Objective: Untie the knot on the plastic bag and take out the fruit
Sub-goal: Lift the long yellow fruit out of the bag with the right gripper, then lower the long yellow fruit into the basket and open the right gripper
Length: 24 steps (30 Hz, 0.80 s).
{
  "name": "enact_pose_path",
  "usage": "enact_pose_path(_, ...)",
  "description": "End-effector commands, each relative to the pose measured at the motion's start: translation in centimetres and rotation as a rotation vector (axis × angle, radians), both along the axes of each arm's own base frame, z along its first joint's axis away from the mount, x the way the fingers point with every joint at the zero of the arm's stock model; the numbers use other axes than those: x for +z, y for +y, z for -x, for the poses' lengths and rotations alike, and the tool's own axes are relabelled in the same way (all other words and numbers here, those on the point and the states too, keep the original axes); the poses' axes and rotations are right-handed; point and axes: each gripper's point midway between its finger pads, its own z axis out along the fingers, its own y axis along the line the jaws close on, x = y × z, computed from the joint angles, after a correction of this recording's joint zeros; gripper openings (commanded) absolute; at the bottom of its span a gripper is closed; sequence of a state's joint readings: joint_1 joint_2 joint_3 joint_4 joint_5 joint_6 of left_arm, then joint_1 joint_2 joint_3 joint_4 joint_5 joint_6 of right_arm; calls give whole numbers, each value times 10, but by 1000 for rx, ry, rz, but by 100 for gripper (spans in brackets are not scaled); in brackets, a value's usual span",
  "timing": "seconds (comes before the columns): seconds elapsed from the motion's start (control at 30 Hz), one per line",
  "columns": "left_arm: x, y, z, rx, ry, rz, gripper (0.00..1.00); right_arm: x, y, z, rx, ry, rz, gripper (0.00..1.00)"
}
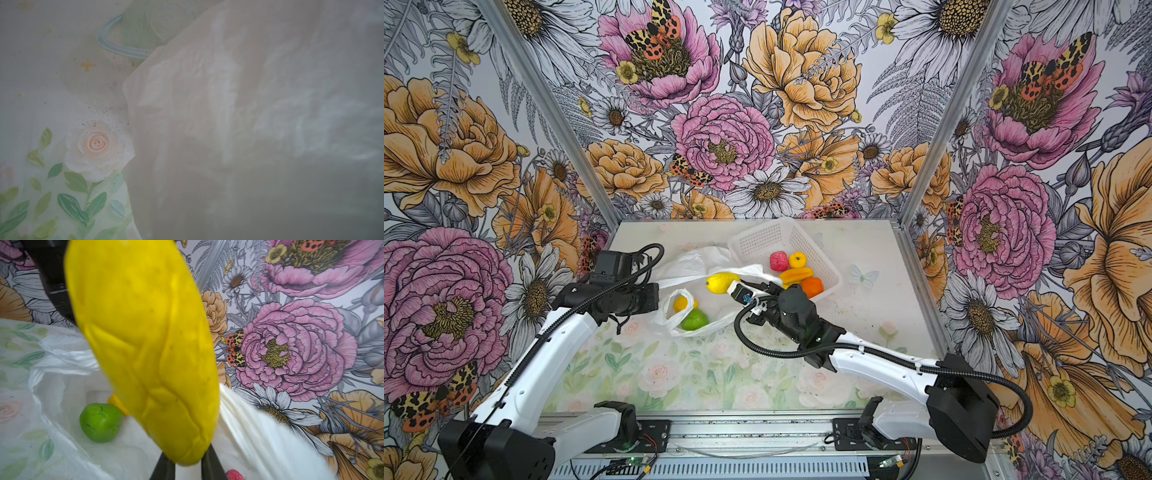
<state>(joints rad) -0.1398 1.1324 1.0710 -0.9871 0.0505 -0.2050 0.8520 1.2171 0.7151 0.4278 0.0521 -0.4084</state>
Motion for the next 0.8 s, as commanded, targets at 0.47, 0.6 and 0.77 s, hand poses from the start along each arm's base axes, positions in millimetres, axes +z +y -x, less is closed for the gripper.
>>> enact_pose_path(0.47, -3, -1, -4, -10, -4, 8, 0, 11, -188, -121, -599, 231, -581, 9)
enact_pose_path(0.6, -3, -1, -4, -11, -3, 8, 0, -19, -184, -151, -624, 336, -527, 10)
enact_pose_path(0.77, -4, -1, -4, -11, 1, 7, 0, -66, -153, -190, -586, 540, -401, 11)
